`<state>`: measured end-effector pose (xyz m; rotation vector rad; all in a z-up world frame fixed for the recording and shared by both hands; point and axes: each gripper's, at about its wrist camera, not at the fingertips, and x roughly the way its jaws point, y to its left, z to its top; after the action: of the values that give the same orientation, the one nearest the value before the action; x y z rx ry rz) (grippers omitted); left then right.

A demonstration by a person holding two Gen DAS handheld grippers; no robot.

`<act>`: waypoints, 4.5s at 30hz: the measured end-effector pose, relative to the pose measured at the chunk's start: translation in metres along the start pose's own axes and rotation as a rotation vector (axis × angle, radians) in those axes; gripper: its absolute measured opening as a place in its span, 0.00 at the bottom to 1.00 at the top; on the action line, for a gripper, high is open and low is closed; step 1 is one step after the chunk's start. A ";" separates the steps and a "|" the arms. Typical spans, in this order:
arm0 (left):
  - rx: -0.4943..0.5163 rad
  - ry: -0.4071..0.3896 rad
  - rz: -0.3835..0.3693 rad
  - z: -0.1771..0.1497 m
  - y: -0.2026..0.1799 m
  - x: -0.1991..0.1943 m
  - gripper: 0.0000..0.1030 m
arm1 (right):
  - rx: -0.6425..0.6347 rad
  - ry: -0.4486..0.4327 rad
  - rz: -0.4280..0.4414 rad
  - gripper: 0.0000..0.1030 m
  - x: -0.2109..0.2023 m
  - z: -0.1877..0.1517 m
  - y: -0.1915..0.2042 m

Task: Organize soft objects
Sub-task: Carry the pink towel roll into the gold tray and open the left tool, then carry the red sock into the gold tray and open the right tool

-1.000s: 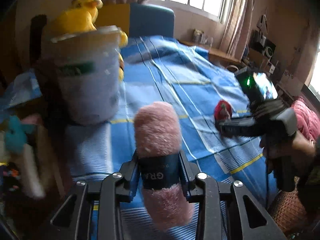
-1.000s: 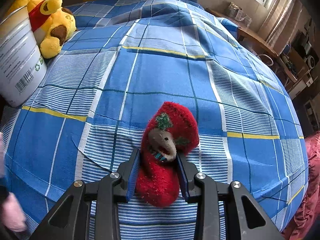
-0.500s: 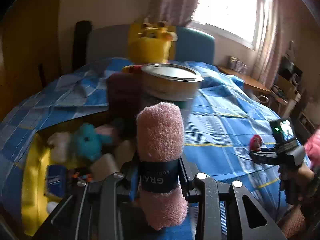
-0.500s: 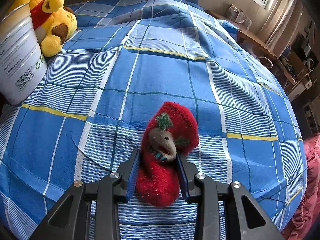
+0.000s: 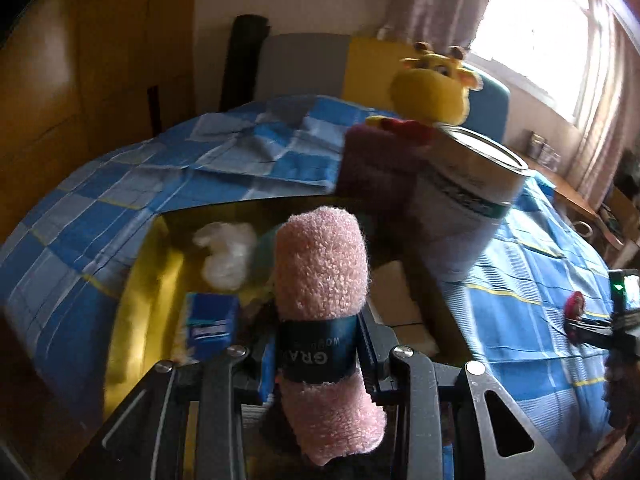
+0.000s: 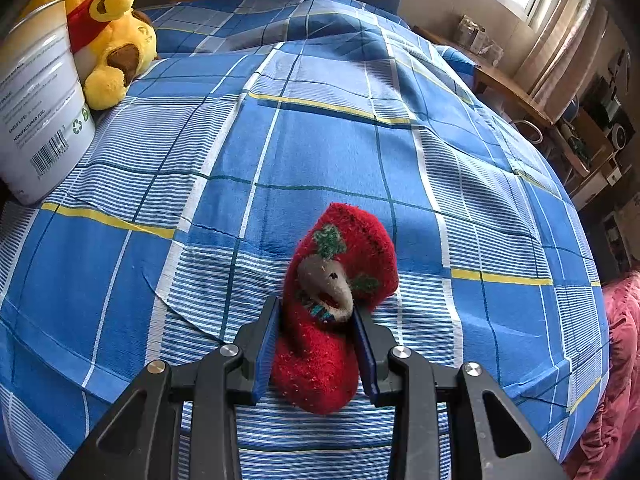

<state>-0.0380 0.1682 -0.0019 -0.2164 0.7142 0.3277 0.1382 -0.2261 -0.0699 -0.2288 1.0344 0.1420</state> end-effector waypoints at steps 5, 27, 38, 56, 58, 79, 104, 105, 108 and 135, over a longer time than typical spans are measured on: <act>-0.026 0.018 0.046 -0.005 0.019 0.006 0.33 | -0.002 -0.001 -0.002 0.34 0.000 0.000 0.000; -0.154 0.047 0.155 -0.016 0.092 0.007 0.78 | -0.002 0.001 -0.022 0.33 -0.001 -0.001 0.002; -0.105 -0.040 0.194 -0.007 0.090 -0.025 0.78 | 0.013 0.003 -0.023 0.33 -0.002 -0.001 0.003; -0.057 -0.053 0.075 0.000 0.064 -0.029 0.86 | 0.122 0.060 0.007 0.26 0.004 0.013 -0.012; -0.056 -0.046 0.066 0.000 0.065 -0.026 0.86 | 0.151 0.079 0.015 0.22 0.005 0.023 -0.016; -0.112 -0.051 0.044 0.012 0.096 -0.020 0.90 | 0.071 -0.278 0.043 0.17 -0.146 0.362 0.105; -0.163 -0.052 0.140 0.002 0.117 -0.031 0.93 | -0.823 -0.052 0.597 0.16 -0.109 0.093 0.404; -0.164 -0.053 0.144 0.002 0.116 -0.032 0.93 | -0.791 -0.037 0.605 0.16 -0.103 0.082 0.399; -0.161 -0.061 0.154 0.002 0.114 -0.036 0.94 | -0.737 -0.043 0.578 0.16 -0.096 0.063 0.388; -0.090 -0.067 0.137 -0.010 0.084 -0.051 0.97 | -0.598 -0.132 0.389 0.17 -0.088 0.023 0.368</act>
<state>-0.1108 0.2320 0.0183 -0.2412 0.6496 0.4959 0.0303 0.1346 -0.0267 -0.5499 0.8743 0.8133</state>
